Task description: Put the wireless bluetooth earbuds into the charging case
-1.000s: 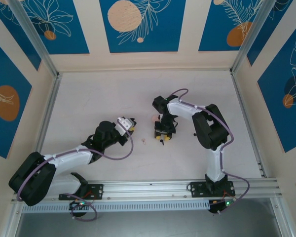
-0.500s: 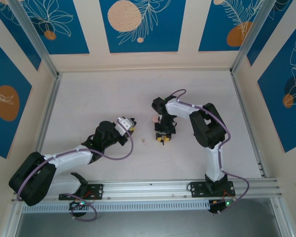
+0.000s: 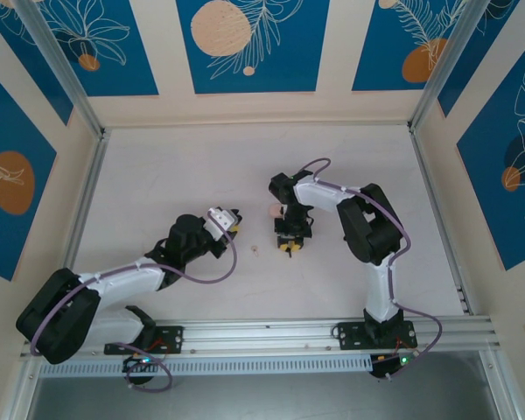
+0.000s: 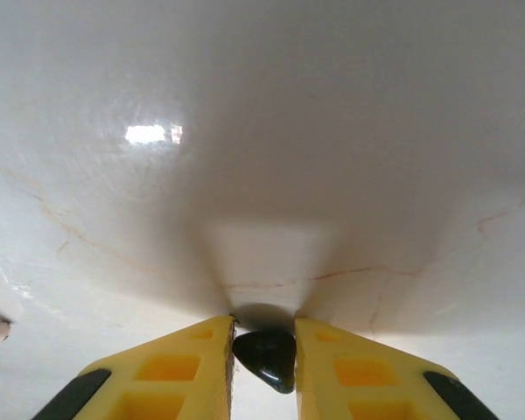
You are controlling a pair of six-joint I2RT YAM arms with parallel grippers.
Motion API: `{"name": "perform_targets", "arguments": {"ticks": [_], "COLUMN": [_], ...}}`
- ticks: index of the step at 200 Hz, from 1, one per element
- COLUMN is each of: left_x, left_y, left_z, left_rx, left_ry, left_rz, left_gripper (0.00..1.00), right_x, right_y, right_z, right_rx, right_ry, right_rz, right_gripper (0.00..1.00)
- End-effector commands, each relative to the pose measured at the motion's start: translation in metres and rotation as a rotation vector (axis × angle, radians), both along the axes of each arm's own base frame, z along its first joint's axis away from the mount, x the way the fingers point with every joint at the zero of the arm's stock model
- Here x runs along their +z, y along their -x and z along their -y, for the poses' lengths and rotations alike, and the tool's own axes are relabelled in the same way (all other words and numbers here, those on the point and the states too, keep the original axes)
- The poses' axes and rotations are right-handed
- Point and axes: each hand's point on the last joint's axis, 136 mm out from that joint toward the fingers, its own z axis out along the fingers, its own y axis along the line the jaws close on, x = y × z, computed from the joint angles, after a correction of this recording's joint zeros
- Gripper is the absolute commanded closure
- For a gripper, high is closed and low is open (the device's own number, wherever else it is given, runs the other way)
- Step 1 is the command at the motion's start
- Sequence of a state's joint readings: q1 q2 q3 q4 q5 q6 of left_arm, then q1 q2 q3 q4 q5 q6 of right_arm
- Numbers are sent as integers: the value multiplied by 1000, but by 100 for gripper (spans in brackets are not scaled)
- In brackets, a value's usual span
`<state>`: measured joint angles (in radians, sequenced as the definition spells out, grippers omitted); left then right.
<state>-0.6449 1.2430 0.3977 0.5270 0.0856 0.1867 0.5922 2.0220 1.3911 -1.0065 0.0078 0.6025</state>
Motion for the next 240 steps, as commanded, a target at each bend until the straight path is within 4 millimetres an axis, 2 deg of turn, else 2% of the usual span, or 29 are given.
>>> {"name": "perform_targets", "arguments": {"ticks": [1,48,117,181,240], "left_x": [-4,-9,-15,-19,-14], "left_y": [7,18,27,26,26], "left_z": [11,39,66,86,94], "left_rx": [-54,-197,-354,-440,-467], "left_ry": [52,144,235,314,393], "left_rz": [-15,-25,-42,-56,-67], "left_gripper": [94,94,94,94,94], "right_x": [9,24,63,98,129], "right_y": [0,-14,-39,-44,-45], "right_z": [0,-1,-4,-6,-29], "right_rx": [-25,-76,-61,-35,55], "right_ry": [-19,-116,-277,-398,-594], "right_rz": [57,226,502,694,832], "right_gripper": [77,78,79,79,79]}}
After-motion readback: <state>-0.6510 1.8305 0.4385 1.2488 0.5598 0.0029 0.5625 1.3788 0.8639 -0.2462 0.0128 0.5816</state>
